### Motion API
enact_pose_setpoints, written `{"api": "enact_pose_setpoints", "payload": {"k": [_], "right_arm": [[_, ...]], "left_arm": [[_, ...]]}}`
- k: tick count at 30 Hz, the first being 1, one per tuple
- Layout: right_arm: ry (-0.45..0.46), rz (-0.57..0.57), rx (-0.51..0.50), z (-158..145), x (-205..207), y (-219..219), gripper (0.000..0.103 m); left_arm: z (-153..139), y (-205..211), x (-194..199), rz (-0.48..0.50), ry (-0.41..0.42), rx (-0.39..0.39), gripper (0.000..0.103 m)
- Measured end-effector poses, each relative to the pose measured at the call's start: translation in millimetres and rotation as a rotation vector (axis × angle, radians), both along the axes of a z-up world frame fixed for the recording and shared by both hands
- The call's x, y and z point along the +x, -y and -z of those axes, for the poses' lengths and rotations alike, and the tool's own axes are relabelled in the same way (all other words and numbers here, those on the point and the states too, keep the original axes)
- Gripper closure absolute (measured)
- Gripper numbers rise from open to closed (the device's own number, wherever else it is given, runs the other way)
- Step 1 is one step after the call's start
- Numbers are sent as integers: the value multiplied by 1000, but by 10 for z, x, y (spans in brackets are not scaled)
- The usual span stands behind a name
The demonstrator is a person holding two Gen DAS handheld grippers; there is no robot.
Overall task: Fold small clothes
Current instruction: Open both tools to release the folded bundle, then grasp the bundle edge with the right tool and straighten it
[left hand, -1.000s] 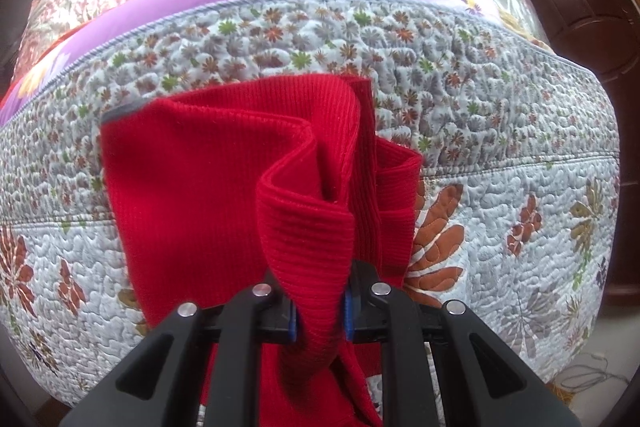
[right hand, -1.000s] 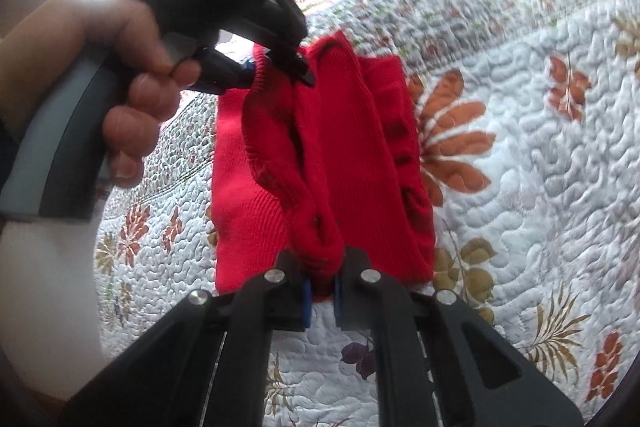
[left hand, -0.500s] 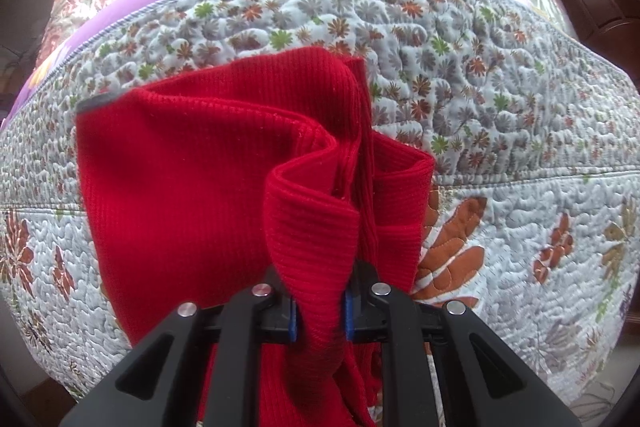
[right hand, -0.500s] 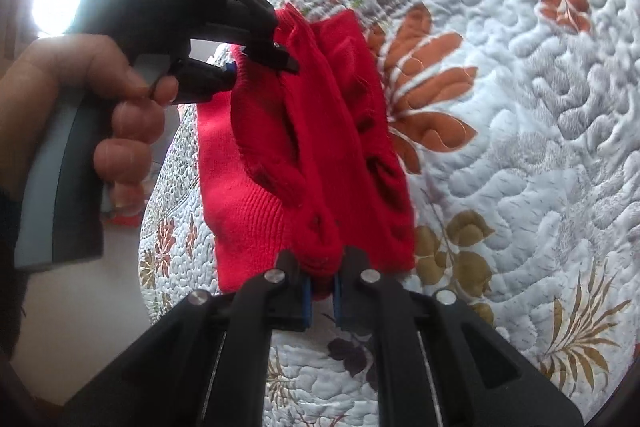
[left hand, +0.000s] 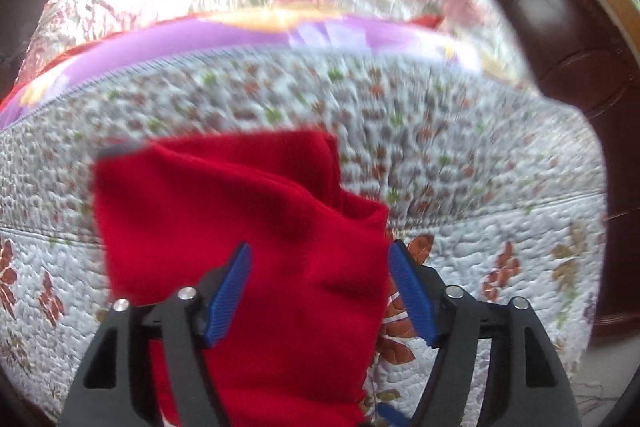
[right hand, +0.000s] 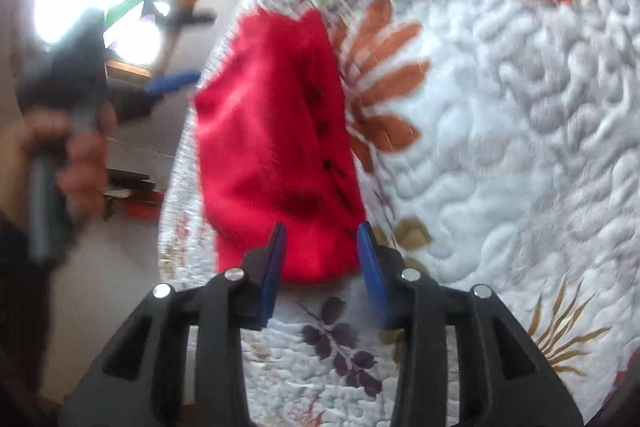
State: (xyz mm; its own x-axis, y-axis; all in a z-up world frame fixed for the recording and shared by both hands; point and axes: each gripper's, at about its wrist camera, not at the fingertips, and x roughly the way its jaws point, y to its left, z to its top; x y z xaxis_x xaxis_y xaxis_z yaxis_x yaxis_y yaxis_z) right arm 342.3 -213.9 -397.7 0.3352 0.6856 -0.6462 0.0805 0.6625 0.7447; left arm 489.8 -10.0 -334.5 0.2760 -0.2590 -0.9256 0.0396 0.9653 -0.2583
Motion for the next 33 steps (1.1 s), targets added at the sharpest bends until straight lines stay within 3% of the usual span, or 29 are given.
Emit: {"api": "enact_pose_setpoints", "payload": {"k": [3,6,11,15,16,17,18,20,24,26,30,33], "right_arm": [[31,20,76,-154,338,112,66],[50,-3,116,-207,818,31,64],[11,-55,88,-3,1499,-141,64],[-45,-111,85,170,1766,-282,64],[-49,-122,73,186,1797,-295,66],[-36,-136,60,169,1823,-308,87],[9,-146,33,95,1831,-310,96],[106,-134,-17,-74,1841,-309,97],[106,-141,-156,115,1866,-401,96],[107,-134,-153,194,1873,-423,94],[112,-65,-72,-33,1665,-206,70],[80,-82,-53,-113,1406,-112,70]], "left_arm": [[-46,-270,-170,35,19,-60,30],[101,-418,-540,89,8,-100,30],[441,-458,-1086,184,-36,-125,31],[593,-403,-1311,268,-40,-145,31],[623,-394,-1327,279,-44,-150,31],[663,-374,-1339,289,-50,-154,31],[712,-364,-1339,297,-56,-153,31],[764,-378,-1353,300,-57,-161,31],[923,-394,-1384,301,-84,-167,31],[918,-382,-1405,311,-88,-166,31],[708,-505,-1438,310,-56,-207,31],[518,-661,-1372,284,-1,-234,31]]}}
